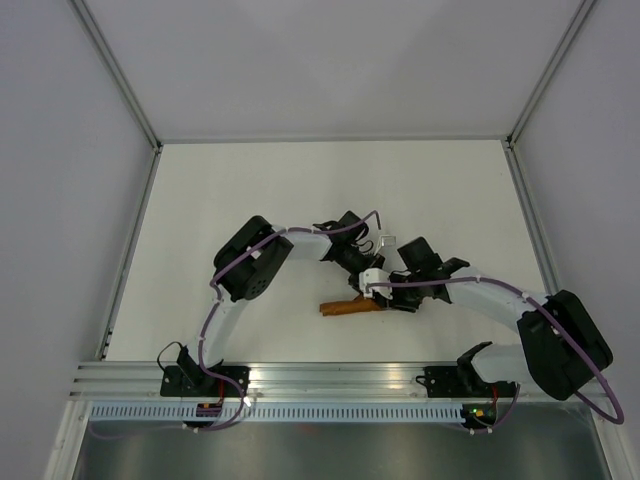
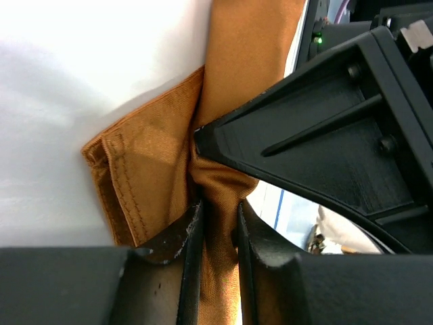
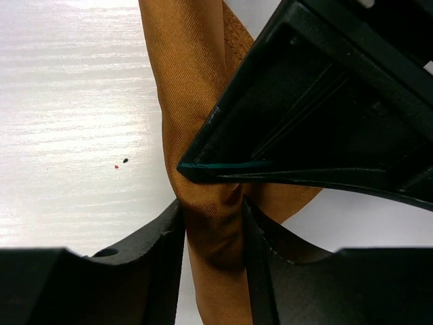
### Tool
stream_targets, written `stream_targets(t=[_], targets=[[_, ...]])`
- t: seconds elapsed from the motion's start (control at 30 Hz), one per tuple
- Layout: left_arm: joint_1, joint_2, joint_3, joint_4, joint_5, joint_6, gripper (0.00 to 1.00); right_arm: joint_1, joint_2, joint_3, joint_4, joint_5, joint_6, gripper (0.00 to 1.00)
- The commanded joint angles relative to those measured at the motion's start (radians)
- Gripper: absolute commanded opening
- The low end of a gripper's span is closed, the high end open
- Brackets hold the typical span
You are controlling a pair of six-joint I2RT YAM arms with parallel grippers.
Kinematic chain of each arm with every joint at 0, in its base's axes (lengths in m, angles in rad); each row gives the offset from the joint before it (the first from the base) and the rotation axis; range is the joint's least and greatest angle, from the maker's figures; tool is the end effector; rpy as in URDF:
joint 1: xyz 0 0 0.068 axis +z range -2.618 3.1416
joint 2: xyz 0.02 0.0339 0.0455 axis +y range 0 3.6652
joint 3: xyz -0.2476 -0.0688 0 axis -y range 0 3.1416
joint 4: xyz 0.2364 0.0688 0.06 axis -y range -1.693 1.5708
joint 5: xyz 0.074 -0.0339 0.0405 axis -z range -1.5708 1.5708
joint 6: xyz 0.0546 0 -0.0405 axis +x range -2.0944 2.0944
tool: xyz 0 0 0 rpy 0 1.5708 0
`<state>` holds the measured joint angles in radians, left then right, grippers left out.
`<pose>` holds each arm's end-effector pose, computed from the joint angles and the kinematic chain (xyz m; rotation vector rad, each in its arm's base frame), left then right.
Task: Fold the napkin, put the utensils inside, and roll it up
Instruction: Roll the napkin at the center of the board.
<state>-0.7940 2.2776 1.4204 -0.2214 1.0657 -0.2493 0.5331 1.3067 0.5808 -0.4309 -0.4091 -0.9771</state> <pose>0.2662 -0.3390 0.0738 -1.0388 -2.3298 1.6061 0.1801 0.1315 0.1269 -1.8806 1.8314 0.4094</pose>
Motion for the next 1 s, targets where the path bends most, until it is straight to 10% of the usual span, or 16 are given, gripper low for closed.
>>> stream_targets(t=[0.0, 0.53, 0.97], targets=[[0.012, 0.063, -0.047, -0.064, -0.203, -0.065, 0.17, 0.001, 0.045, 0.022, 0.018, 0.05, 0.012, 0.43], [0.095, -0.308, -0.469, 0.617, -0.478, -0.475, 0.38, -0.142, 0.331, 0.272, -0.274, -0.129, -0.113, 0.11], [0.058, -0.687, -0.804, 0.864, -0.904, -0.191, 0.4, -0.214, 0.706, 0.648, -0.626, -0.18, -0.232, 0.11]])
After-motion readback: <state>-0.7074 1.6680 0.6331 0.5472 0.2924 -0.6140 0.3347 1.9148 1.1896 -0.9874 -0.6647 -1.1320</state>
